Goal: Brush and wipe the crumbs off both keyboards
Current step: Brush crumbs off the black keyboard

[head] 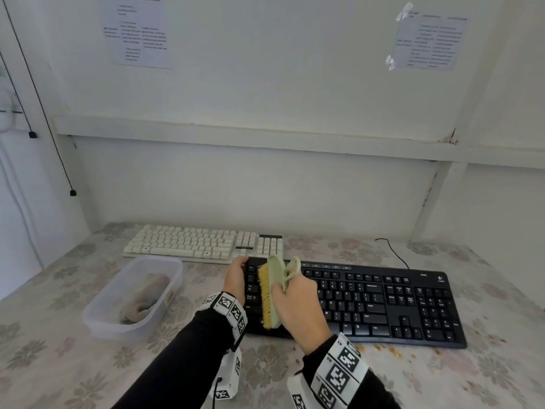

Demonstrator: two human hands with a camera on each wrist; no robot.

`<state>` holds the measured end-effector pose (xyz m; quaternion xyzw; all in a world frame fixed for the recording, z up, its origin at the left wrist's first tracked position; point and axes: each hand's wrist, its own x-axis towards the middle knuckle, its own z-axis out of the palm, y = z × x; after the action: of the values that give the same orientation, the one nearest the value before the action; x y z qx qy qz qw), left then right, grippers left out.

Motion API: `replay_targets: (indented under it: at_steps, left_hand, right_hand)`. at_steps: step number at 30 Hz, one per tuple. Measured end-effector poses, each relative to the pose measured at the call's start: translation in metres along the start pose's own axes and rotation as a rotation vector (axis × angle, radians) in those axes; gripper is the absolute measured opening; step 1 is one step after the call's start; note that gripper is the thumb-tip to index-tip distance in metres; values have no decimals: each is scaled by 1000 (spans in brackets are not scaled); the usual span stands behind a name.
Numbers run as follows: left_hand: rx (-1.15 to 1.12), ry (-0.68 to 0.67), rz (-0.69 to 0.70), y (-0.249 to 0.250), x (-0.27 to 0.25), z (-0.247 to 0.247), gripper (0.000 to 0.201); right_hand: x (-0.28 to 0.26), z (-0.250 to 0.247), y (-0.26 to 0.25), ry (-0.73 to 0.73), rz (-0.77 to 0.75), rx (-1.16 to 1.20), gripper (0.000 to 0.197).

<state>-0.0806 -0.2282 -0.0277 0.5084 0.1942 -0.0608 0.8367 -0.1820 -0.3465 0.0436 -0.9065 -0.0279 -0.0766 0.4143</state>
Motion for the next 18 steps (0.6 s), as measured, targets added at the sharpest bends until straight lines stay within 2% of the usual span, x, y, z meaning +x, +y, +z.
replay_targets:
  at_steps: [3,8,12,16,18]
  left_hand:
    - [3,-15,-22,3,-5,-1,34]
    - [20,-50,-33,8,-10,-2,32]
    - [41,-38,-17,8,-9,-3,33]
    - [39,-36,-3,8,-8,-2,33]
    - [33,-53,-15,9,-8,-4,33]
  right_hand:
    - [11,9,-3,55,-9,7,21]
    - [18,17,-9,48,2,-11,24]
    - [7,23,-5,-32,35,-47,22]
    - [-10,25,-1,-126,68,-77,2]
    - [-17,26,1,-188,98,-101,18]
